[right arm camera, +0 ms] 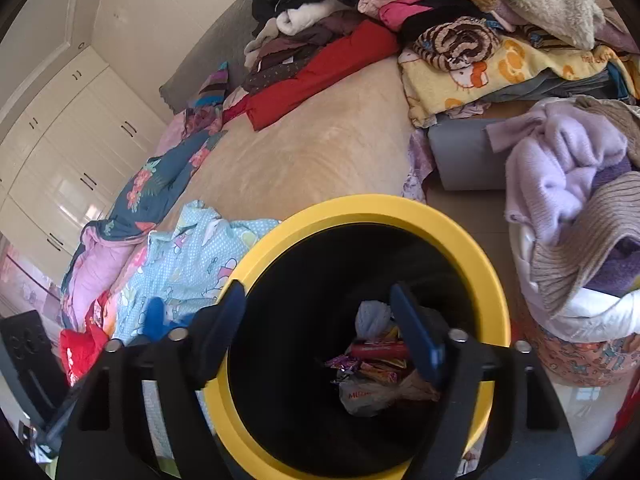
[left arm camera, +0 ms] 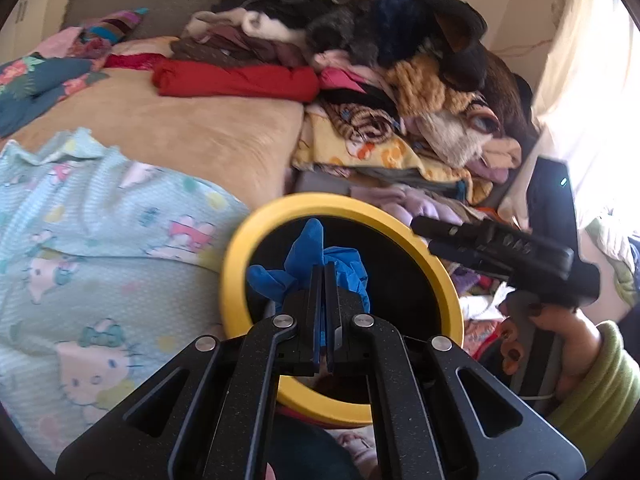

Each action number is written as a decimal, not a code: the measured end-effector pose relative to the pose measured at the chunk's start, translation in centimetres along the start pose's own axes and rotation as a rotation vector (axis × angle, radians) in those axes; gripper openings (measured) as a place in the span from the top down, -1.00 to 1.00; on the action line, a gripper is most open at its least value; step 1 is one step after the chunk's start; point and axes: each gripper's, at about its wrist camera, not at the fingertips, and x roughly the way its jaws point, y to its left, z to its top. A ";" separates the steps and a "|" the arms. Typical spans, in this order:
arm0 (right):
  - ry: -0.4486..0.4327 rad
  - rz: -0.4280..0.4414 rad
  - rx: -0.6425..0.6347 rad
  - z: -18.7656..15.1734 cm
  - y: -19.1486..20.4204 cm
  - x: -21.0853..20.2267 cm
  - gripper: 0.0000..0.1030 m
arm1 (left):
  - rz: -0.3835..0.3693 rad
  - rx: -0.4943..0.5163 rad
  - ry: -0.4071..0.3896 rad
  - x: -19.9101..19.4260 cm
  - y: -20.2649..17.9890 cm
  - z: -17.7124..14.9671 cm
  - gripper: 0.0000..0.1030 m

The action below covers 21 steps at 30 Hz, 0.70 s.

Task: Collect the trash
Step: 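Open both tools over the yellow bin to drop the glove and container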

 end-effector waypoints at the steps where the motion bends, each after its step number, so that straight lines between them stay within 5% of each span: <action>1: -0.007 -0.005 -0.002 0.0 -0.1 -0.4 -0.53 | -0.002 0.008 0.011 0.5 -0.3 -0.1 1.00; 15: -0.098 -0.041 -0.100 -0.4 2.1 -4.6 -0.85 | 0.094 0.013 -0.044 -1.8 0.9 -0.3 -0.72; 21: -0.191 -0.069 -0.215 -2.6 5.1 -5.2 -0.87 | 0.172 -0.014 -0.122 -5.3 2.5 -0.8 -0.79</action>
